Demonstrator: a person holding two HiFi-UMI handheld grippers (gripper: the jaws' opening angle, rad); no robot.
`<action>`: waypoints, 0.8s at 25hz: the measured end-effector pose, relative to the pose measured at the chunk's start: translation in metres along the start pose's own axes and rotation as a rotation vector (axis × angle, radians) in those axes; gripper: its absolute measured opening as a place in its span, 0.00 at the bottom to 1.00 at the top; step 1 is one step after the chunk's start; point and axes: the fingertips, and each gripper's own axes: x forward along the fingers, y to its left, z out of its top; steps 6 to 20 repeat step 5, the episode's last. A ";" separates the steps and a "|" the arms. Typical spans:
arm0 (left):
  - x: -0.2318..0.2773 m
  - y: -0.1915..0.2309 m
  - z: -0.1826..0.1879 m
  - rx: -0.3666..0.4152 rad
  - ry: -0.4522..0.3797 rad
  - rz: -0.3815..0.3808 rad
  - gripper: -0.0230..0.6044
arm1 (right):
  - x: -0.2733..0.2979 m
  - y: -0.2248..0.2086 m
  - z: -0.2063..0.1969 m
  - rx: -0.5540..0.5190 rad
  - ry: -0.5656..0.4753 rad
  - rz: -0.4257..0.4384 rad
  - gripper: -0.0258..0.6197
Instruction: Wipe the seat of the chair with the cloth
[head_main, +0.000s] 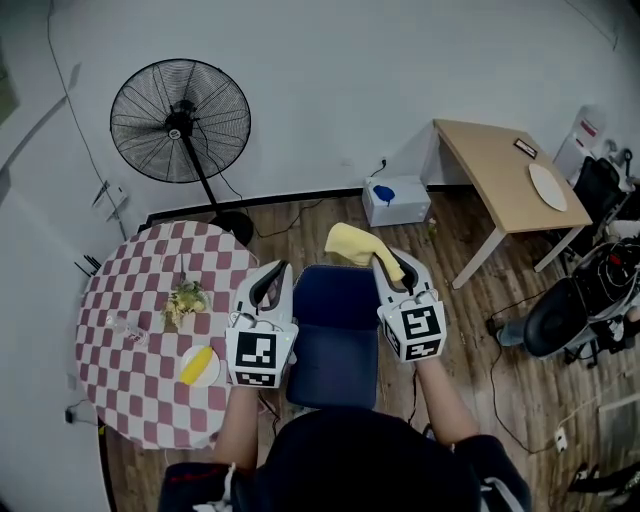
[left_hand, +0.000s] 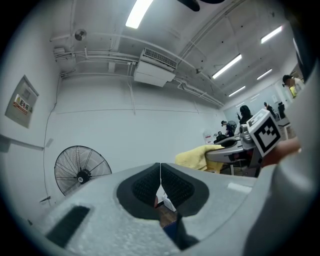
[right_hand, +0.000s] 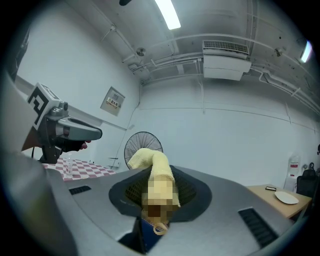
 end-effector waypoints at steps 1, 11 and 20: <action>0.001 0.001 -0.001 -0.002 0.000 0.001 0.07 | 0.001 -0.001 -0.001 0.000 0.002 0.000 0.16; 0.002 0.005 -0.005 -0.011 0.002 0.010 0.07 | 0.006 -0.002 -0.005 -0.002 0.010 -0.001 0.16; 0.002 0.005 -0.005 -0.011 0.002 0.010 0.07 | 0.006 -0.002 -0.005 -0.002 0.010 -0.001 0.16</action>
